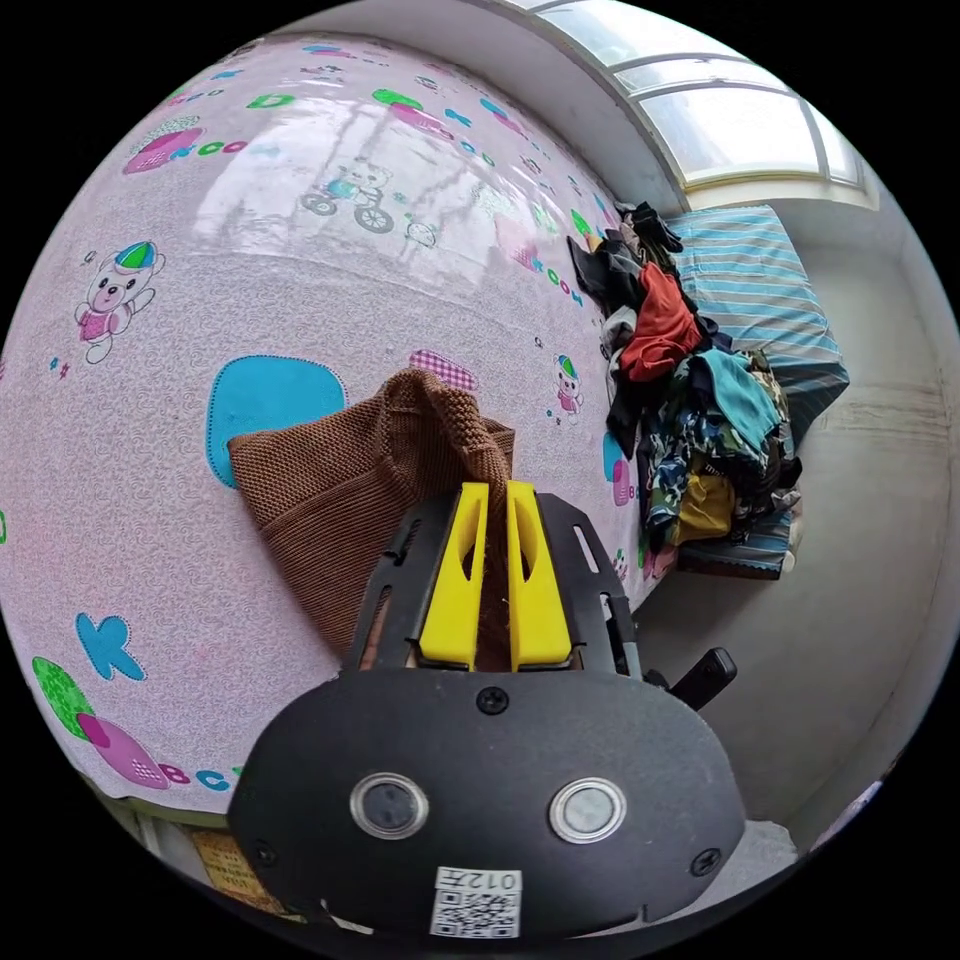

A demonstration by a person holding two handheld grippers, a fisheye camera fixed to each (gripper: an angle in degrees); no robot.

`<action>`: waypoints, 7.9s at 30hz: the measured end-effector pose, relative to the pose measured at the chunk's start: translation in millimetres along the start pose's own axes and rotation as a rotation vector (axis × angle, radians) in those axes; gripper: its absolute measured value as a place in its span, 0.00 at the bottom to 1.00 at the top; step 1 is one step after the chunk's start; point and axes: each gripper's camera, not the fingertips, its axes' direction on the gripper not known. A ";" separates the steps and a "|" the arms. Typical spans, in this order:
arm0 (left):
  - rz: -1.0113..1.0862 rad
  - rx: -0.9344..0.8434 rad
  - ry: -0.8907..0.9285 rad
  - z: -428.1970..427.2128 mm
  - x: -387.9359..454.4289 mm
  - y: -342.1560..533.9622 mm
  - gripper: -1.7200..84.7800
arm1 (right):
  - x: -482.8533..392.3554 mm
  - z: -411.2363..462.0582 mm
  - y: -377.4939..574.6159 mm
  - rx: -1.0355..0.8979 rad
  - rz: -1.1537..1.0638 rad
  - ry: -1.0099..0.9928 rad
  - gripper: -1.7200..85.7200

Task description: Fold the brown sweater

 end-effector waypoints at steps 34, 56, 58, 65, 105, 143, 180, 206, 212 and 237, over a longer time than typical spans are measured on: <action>0.683 -0.248 -0.567 127.2 156.2 224.3 0.10 | -150.8 -60.0 -92.2 0.103 0.622 -0.070 0.10; 0.729 -0.123 -0.805 160.0 159.6 329.6 0.02 | -250.8 28.0 -119.0 -0.012 0.679 -0.016 0.02; 0.716 -0.150 -0.808 166.9 149.3 329.3 0.02 | -251.5 39.9 -111.4 -0.004 0.695 -0.048 0.02; 0.696 -0.157 -0.782 162.7 141.4 322.0 0.02 | -277.8 47.4 -107.1 0.021 0.638 0.058 0.09; 0.394 -0.044 -0.378 51.9 -2.3 104.9 0.02 | -278.8 232.3 -176.9 -0.318 0.017 0.360 0.02; 0.020 -0.069 0.247 33.2 -220.6 -24.1 0.13 | 6.3 246.2 -250.0 -0.732 -0.089 -0.193 0.11; 1.134 -0.345 0.481 193.5 152.1 310.1 0.07 | -143.5 28.6 524.3 0.628 0.180 0.391 0.08; 1.722 -1.069 0.753 607.7 429.9 926.3 0.08 | -225.7 25.6 1270.2 1.310 0.711 0.929 0.08; 1.843 -1.266 0.847 703.9 477.3 1051.7 0.08 | -232.0 24.7 1383.5 1.453 0.875 1.061 0.08; 1.959 -1.481 0.870 883.3 497.1 1485.7 0.09 | -418.0 -107.7 1921.3 1.644 0.968 1.158 0.09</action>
